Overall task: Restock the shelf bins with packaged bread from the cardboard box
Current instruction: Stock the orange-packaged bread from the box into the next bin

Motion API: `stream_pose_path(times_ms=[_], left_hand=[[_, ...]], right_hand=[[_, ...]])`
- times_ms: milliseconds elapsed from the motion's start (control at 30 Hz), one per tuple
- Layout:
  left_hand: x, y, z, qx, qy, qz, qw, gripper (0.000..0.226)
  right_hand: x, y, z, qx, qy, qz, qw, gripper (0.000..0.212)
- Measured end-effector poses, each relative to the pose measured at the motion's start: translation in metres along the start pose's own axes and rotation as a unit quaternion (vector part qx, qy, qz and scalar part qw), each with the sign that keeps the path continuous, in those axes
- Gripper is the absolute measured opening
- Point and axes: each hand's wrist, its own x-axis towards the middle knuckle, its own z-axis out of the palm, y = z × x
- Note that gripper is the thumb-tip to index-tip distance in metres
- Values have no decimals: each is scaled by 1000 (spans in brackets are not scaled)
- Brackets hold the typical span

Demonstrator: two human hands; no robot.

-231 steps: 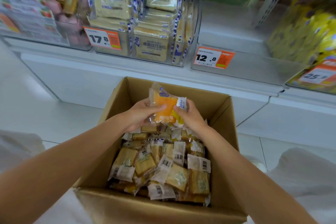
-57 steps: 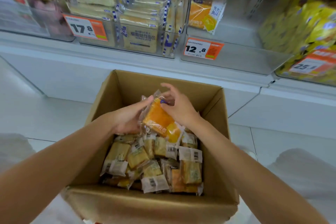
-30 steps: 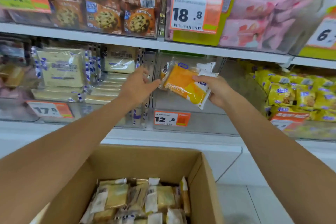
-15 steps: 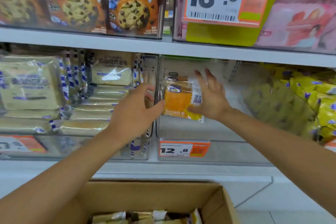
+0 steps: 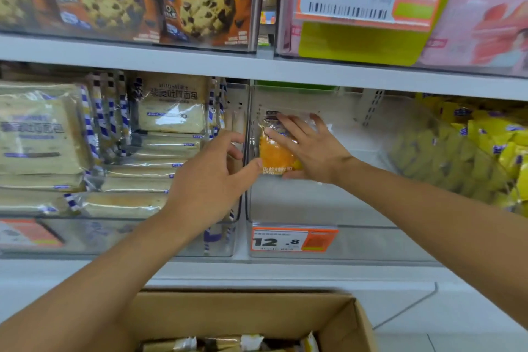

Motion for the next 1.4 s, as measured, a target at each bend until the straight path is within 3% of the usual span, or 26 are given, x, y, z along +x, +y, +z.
stream_pose_path(times_ms=[233, 400, 500, 633, 733, 800, 900, 1000, 1067, 1200, 1267, 1333, 1400], left_hand=[[2, 1, -2, -9, -13, 0, 1000, 51], [2, 7, -9, -17, -38, -5, 999, 57], [-7, 17, -20, -14, -56, 4, 998, 60], [-44, 21, -40, -6, -9, 17, 1000, 30], [-91, 8, -40, -26, -71, -2, 997, 20], [-126, -18, -27, -4, -139, -45, 989, 20], [-175, -75, -1, 20, -211, -121, 970, 20], [-216, -135, 23, 11, -242, -198, 950, 21], [-237, -167, 37, 0, -252, -240, 938, 18], [-264, -204, 59, -29, -255, -306, 917, 13], [-271, -211, 65, -52, -233, -330, 913, 13], [-273, -214, 67, -66, -215, -343, 912, 8], [-276, -211, 66, -86, -215, -359, 904, 7]], right_hand=[[-7, 4, -18, 84, -20, 31, 996, 106], [-42, -10, -65, 277, 28, 133, 951, 80], [-67, -25, -95, 274, 82, 166, 944, 59], [-103, -63, -136, 335, 119, 213, 910, 32], [-128, -111, -152, 363, 63, 205, 907, 26], [-146, -148, -147, 377, -12, 178, 909, 26], [-176, -204, -117, 422, -138, 160, 882, 27], [-203, -252, -71, 455, -288, 173, 825, 30], [-218, -278, -43, 472, -360, 187, 783, 43], [-225, -324, -6, 541, -390, 247, 703, 54], [-209, -349, 2, 606, -380, 315, 623, 60], [-185, -371, 10, 654, -384, 420, 499, 73], [-171, -389, 27, 656, -383, 467, 452, 82]])
